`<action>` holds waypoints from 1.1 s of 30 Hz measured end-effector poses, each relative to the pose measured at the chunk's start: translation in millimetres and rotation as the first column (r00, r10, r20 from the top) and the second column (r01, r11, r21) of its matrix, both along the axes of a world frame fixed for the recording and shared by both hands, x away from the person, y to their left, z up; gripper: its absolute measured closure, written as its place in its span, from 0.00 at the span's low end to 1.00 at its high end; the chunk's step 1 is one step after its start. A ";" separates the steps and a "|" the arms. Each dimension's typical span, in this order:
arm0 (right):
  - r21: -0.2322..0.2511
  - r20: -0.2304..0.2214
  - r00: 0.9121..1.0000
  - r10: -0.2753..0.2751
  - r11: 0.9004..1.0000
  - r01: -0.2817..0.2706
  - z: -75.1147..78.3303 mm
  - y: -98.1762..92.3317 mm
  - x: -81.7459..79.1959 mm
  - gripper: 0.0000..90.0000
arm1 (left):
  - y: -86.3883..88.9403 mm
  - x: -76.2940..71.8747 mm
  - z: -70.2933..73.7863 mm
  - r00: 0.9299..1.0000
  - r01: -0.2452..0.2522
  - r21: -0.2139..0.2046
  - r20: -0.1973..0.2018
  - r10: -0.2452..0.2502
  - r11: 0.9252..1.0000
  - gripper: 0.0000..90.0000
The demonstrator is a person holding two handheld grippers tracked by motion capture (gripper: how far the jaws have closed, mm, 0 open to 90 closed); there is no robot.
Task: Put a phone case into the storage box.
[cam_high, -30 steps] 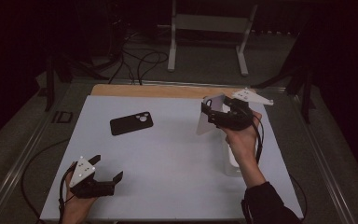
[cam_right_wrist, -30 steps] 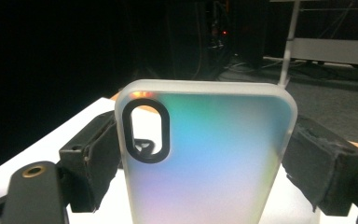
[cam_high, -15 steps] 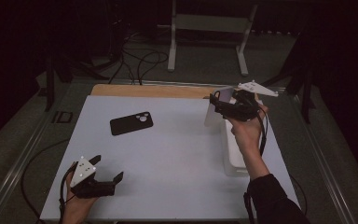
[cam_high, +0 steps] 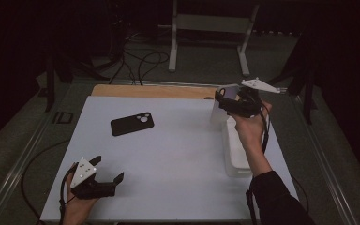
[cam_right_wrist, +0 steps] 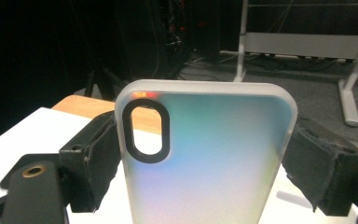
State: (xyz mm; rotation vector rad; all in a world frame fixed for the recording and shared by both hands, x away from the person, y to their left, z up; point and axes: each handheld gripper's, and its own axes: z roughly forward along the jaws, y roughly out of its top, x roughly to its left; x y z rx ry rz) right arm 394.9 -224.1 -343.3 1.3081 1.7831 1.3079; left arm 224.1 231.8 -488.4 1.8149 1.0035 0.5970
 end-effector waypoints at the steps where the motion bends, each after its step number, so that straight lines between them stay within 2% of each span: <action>1: 0.000 0.000 1.000 0.000 1.000 0.000 0.0 0.0 0.0 0.19 | -0.1 -0.1 0.0 1.000 0.000 -0.001 0.000 0.000 1.000 0.00; 3: -0.005 0.002 1.000 -0.027 1.000 0.027 0.1 -4.8 4.5 0.19 | -0.3 -0.1 0.0 1.000 0.000 0.000 -0.001 0.000 1.000 0.00; 17: -0.024 -0.010 0.996 -0.092 0.996 0.091 -8.3 -17.8 18.9 0.19 | 0.1 -0.3 0.0 1.000 -0.003 -0.004 0.000 0.003 1.000 0.00; 27: -0.032 -0.015 0.982 -0.186 0.982 0.185 -14.1 -33.9 29.8 0.19 | 0.1 -0.6 -0.2 1.000 -0.003 -0.006 -0.001 0.003 1.000 0.00; 33: -0.063 -0.023 0.974 -0.226 0.973 0.224 -21.9 -39.7 37.2 0.19 | 0.0 -0.5 -0.4 1.000 -0.001 -0.004 -0.003 0.001 1.000 0.00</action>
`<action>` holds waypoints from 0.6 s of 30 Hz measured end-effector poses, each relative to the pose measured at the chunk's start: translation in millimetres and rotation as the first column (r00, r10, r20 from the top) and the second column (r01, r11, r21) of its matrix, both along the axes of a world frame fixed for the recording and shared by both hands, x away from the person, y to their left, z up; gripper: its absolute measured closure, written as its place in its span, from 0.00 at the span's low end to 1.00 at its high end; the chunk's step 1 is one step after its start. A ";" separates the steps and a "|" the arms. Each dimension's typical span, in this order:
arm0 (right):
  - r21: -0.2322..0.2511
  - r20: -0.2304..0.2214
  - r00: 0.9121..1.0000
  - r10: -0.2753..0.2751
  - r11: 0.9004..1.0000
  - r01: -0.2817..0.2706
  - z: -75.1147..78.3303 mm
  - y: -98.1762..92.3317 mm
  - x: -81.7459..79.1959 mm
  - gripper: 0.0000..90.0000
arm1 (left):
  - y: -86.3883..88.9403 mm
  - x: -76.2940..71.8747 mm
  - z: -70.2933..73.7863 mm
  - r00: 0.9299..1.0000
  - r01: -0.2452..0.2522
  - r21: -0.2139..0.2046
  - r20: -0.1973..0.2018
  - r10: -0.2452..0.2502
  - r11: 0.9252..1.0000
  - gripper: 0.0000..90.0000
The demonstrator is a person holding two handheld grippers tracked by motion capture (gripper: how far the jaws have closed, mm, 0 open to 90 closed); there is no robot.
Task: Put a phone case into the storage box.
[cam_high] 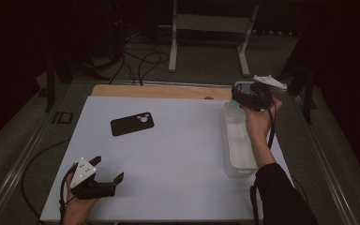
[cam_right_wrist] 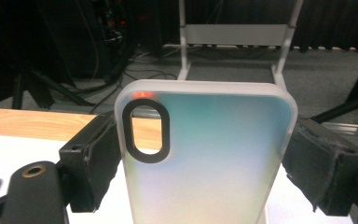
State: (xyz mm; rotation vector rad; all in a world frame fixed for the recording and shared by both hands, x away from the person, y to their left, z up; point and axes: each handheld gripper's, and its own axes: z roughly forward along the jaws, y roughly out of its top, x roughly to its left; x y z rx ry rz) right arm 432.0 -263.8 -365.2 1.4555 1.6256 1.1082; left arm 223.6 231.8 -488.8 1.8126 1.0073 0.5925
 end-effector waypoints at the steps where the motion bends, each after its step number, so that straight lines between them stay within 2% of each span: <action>1: 0.000 0.000 1.000 0.000 1.000 0.000 0.0 0.0 0.0 0.19 | 0.0 0.0 0.0 1.000 0.000 0.000 0.000 0.000 1.000 0.00; 10: -0.039 -0.031 0.999 -0.036 0.999 0.035 -15.1 -2.6 13.4 0.19 | 1.5 -0.7 0.1 1.000 -0.002 -0.010 0.002 0.002 1.000 0.00; 18: -0.018 -0.072 0.995 -0.071 0.997 0.070 -35.5 -1.2 25.1 0.18 | 2.0 -1.7 0.7 1.000 -0.002 -0.015 0.003 0.002 1.000 0.00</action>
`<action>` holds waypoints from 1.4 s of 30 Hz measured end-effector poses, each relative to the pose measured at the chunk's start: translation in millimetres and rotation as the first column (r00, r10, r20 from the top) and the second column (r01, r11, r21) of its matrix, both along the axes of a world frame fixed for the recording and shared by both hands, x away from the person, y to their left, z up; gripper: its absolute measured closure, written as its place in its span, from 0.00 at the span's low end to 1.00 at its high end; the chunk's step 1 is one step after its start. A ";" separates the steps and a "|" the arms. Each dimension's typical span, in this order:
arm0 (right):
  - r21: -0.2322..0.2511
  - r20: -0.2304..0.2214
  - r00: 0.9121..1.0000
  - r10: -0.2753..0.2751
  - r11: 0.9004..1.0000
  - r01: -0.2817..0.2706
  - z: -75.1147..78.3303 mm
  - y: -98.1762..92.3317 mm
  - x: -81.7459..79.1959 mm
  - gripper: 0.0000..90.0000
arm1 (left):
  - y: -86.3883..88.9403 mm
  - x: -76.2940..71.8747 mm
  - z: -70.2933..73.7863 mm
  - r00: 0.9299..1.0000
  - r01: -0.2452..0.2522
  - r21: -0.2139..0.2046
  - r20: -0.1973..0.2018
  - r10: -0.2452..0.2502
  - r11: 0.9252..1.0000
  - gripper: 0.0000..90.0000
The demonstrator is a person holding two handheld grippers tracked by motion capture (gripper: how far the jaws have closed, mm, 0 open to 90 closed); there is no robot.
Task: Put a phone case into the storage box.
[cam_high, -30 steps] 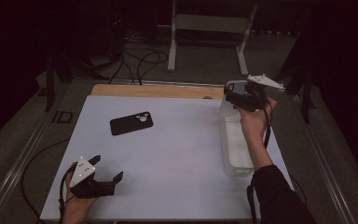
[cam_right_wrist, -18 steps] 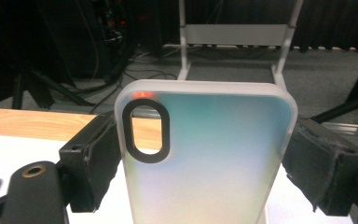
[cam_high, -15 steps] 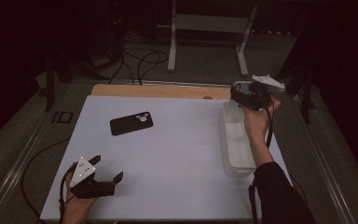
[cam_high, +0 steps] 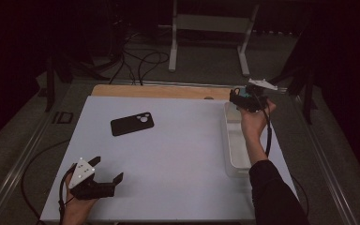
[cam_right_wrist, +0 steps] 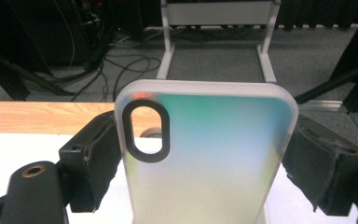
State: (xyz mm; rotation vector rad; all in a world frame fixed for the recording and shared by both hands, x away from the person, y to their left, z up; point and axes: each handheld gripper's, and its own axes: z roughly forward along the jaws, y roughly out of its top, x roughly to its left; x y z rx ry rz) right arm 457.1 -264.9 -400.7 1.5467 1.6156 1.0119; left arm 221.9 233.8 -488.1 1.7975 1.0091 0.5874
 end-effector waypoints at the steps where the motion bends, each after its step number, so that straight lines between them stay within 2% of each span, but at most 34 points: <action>1: -0.001 -0.008 1.000 -0.005 1.000 0.005 -3.5 0.6 1.8 0.18 | 0.0 0.0 0.0 1.000 0.000 0.000 0.000 0.000 1.000 0.00; 5: 0.000 -0.029 1.000 -0.007 1.000 0.007 -10.4 -0.1 5.7 0.18 | 1.2 -0.2 -0.1 1.000 -0.001 -0.007 0.000 0.001 1.000 0.00; 15: -0.043 -0.095 0.995 0.003 0.999 -0.007 -28.0 5.4 14.8 0.18 | 1.1 -0.6 -0.6 1.000 0.000 -0.008 -0.005 0.000 1.000 0.00; 25: -0.056 -0.129 0.992 -0.016 0.998 0.008 -37.5 5.8 21.1 0.18 | 1.6 -1.0 -0.7 1.000 0.000 -0.010 -0.006 0.000 1.000 0.00; 42: -0.051 -0.123 0.992 -0.040 0.998 0.034 -40.1 5.7 25.3 0.18 | 0.1 -0.8 -1.2 1.000 0.004 -0.007 -0.008 -0.004 1.000 0.00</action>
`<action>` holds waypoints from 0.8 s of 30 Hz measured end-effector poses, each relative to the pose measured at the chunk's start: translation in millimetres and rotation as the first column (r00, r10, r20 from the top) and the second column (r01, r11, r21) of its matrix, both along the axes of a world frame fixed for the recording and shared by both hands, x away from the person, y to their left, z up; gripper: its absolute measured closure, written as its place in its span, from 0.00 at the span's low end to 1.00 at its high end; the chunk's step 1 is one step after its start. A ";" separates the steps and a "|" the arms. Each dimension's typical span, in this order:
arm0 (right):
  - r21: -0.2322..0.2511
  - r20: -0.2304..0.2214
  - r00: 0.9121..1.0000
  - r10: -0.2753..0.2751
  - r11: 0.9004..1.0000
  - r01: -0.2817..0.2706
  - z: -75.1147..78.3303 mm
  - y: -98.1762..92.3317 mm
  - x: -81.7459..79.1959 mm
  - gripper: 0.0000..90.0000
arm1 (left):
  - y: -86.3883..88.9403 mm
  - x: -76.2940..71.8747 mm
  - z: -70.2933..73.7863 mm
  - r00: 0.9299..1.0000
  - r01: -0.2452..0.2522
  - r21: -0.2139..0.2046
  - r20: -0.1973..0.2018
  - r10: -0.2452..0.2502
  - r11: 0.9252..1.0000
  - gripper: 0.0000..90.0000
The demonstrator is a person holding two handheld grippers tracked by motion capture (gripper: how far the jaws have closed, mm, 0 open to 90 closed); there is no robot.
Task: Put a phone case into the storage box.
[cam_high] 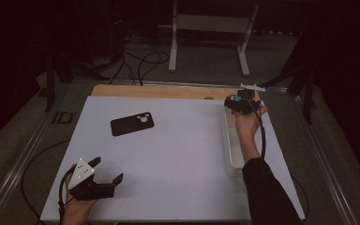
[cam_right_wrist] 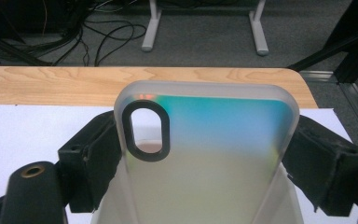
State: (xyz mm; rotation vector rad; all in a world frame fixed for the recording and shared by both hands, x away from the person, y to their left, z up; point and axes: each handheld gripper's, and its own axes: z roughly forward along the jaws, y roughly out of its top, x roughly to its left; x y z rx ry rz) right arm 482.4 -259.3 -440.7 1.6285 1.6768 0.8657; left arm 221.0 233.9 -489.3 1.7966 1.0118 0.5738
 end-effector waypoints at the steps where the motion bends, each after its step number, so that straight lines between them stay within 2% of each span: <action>1: -0.008 0.002 1.000 0.017 1.000 -0.017 -0.8 0.8 0.8 0.18 | 0.0 0.0 0.0 1.000 0.000 0.000 0.000 0.000 1.000 0.00; 6: -0.021 0.004 1.000 0.023 1.000 -0.023 -0.9 1.5 0.7 0.18 | -0.1 0.0 -0.1 1.000 0.001 -0.001 0.000 -0.001 1.000 0.00; 12: -0.034 0.029 1.000 0.009 0.999 -0.008 3.3 2.1 -1.8 0.11 | 0.3 0.2 -0.4 1.000 0.000 0.003 -0.002 0.000 1.000 0.00; 20: -0.014 0.041 0.999 0.011 1.000 -0.010 14.2 -5.6 -10.6 0.11 | -0.3 0.1 0.0 1.000 -0.002 0.004 -0.001 0.002 1.000 0.00; 21: 0.003 0.049 0.998 0.026 1.000 -0.026 18.7 -6.3 -15.3 0.11 | -0.4 0.1 0.0 1.000 -0.003 0.005 -0.001 0.003 1.000 0.00; 24: 0.011 0.065 0.996 0.066 0.998 -0.067 26.0 -5.0 -23.4 0.11 | -0.9 0.2 0.2 1.000 -0.001 0.009 -0.001 0.001 1.000 0.00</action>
